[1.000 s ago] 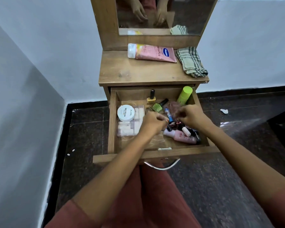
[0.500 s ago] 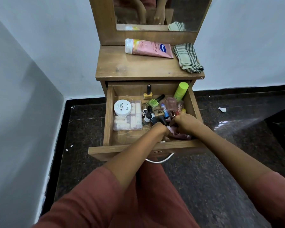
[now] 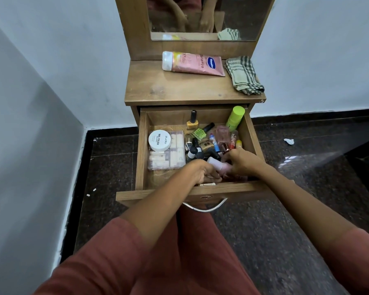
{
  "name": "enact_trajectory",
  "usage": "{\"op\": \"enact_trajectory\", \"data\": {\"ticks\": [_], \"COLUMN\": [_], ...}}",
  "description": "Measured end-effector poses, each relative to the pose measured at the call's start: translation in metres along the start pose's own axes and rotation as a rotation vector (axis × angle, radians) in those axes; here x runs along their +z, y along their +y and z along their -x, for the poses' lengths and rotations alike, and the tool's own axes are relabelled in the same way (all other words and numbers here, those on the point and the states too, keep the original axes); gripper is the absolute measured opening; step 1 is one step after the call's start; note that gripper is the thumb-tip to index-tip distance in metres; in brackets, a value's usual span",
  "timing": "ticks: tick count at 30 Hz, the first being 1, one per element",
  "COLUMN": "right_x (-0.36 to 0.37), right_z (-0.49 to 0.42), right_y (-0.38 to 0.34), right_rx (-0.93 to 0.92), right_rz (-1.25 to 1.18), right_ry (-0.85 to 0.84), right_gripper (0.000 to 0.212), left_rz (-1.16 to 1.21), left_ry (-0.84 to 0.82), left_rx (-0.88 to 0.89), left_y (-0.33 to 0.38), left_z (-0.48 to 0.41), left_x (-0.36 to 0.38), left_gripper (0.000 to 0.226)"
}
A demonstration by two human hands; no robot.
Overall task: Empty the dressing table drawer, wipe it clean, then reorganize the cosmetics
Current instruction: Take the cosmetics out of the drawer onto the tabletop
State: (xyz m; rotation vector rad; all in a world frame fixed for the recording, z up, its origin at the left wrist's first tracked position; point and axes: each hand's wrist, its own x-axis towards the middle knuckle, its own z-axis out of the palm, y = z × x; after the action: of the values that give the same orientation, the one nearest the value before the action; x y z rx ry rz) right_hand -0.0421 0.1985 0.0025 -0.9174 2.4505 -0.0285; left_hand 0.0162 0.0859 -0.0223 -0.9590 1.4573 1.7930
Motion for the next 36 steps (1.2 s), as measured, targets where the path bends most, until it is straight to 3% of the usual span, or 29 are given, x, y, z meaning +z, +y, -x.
{"op": "enact_trajectory", "data": {"ticks": [8, 11, 14, 19, 25, 30, 36], "right_x": [-0.019, -0.031, -0.048, -0.073, -0.105, -0.135, -0.166], "right_z": [0.008, 0.009, 0.012, 0.001, -0.036, -0.088, -0.141], "right_y": [-0.004, -0.007, -0.017, -0.038, -0.07, -0.097, -0.124], "right_rx": [-0.002, -0.01, -0.052, -0.111, -0.242, -0.332, -0.288], "right_rz": [-0.308, -0.467, -0.599, -0.71, -0.737, -0.782, -0.715], "right_ry": [0.222, 0.262, 0.315, 0.443, 0.646, 0.719, 0.795], "right_gripper": [0.043, 0.048, 0.045, 0.046, 0.047, 0.045, 0.027], "left_rz": [0.071, 0.11, 0.006, -0.143, -0.139, -0.141, -0.136], "left_ry": [0.047, 0.074, 0.19, 0.407, 0.639, 0.792, 0.858], "left_rx": [0.259, 0.394, 0.587, 0.87, 1.065, 1.163, 1.199], "left_y": [0.001, 0.004, 0.011, 0.034, 0.07, 0.112, 0.158], "left_z": [0.02, 0.034, 0.045, 0.06, 0.074, 0.067, 0.054], "left_x": [-0.008, -0.011, -0.017, -0.038, -0.073, -0.113, -0.159], "left_gripper": [0.026, 0.012, 0.026, 0.027, 0.03, 0.028, 0.027]}}
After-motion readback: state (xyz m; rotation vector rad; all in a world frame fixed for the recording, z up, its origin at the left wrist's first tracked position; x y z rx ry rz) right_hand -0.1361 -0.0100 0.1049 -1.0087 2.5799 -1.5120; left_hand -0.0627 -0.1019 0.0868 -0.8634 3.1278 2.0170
